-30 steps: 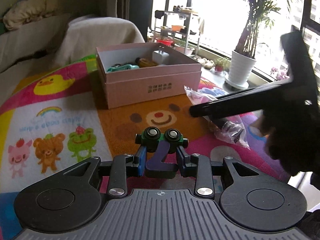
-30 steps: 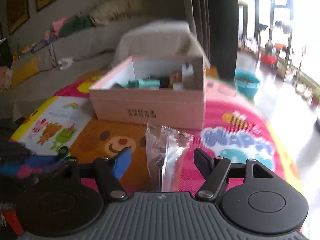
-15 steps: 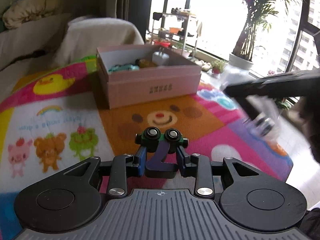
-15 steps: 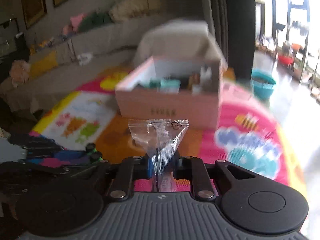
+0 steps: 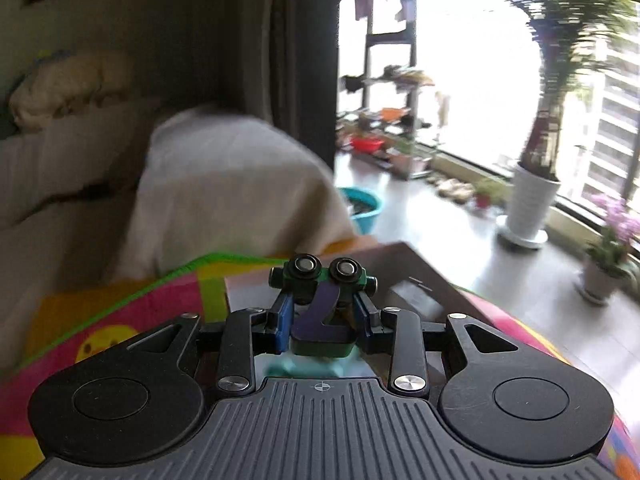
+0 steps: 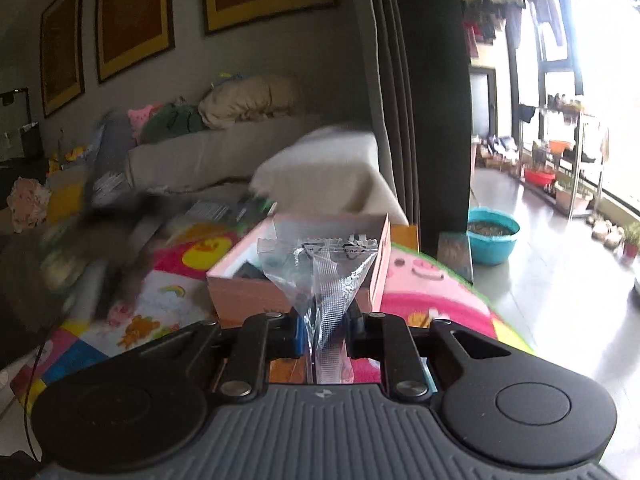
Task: Organize rigid objects
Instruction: 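Lower the toy car and the plastic bag into the pink box and open both tools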
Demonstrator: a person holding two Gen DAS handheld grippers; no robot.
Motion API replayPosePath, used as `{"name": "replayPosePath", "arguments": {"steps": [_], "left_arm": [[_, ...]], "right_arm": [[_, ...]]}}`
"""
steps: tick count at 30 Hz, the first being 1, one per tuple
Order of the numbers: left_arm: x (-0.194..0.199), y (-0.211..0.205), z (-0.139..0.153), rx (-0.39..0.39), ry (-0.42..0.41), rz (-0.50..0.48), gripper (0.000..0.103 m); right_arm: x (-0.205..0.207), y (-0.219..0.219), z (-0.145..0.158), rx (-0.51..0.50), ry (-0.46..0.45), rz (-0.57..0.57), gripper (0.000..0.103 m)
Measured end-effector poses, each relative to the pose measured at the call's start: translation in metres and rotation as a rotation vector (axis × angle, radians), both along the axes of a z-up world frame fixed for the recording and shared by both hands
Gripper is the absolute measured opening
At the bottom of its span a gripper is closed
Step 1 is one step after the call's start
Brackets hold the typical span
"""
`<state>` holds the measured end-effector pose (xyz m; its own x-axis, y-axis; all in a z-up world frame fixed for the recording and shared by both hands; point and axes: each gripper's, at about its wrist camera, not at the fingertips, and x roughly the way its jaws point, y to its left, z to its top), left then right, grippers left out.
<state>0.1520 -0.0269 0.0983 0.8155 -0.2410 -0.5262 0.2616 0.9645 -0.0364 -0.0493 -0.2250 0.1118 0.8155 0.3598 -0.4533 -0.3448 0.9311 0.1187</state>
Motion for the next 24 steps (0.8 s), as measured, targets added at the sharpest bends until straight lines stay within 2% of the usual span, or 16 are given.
{"name": "replayPosePath", "arguments": {"steps": [4, 7, 9, 11, 13, 17, 21, 24], "left_arm": [[0.046, -0.004, -0.027, 0.007, 0.106, 0.045, 0.036], [0.06, -0.001, -0.042, 0.0, 0.202, 0.025, 0.036], [0.056, 0.004, -0.04, -0.038, 0.189, 0.029, 0.034], [0.043, 0.012, -0.03, -0.051, 0.126, 0.052, 0.034], [0.024, 0.024, -0.021, -0.096, 0.076, 0.064, 0.034], [-0.03, 0.048, -0.013, -0.189, 0.039, 0.052, 0.034], [-0.086, 0.055, -0.019, -0.167, 0.028, 0.028, 0.034], [-0.116, 0.06, -0.027, -0.146, 0.048, -0.009, 0.034]], "right_arm": [[0.009, -0.006, -0.01, -0.014, 0.033, -0.011, 0.017], [0.015, -0.013, -0.017, -0.011, 0.063, -0.026, 0.017], [0.021, -0.016, -0.022, -0.001, 0.089, -0.033, 0.017], [0.026, -0.017, -0.027, 0.003, 0.107, -0.041, 0.017], [0.033, -0.017, -0.03, 0.012, 0.125, -0.049, 0.017], [0.046, -0.012, -0.027, 0.039, 0.135, -0.048, 0.017], [0.075, 0.002, -0.004, 0.035, 0.093, -0.029, 0.017], [0.114, 0.028, 0.017, 0.017, 0.081, 0.015, 0.017]]}}
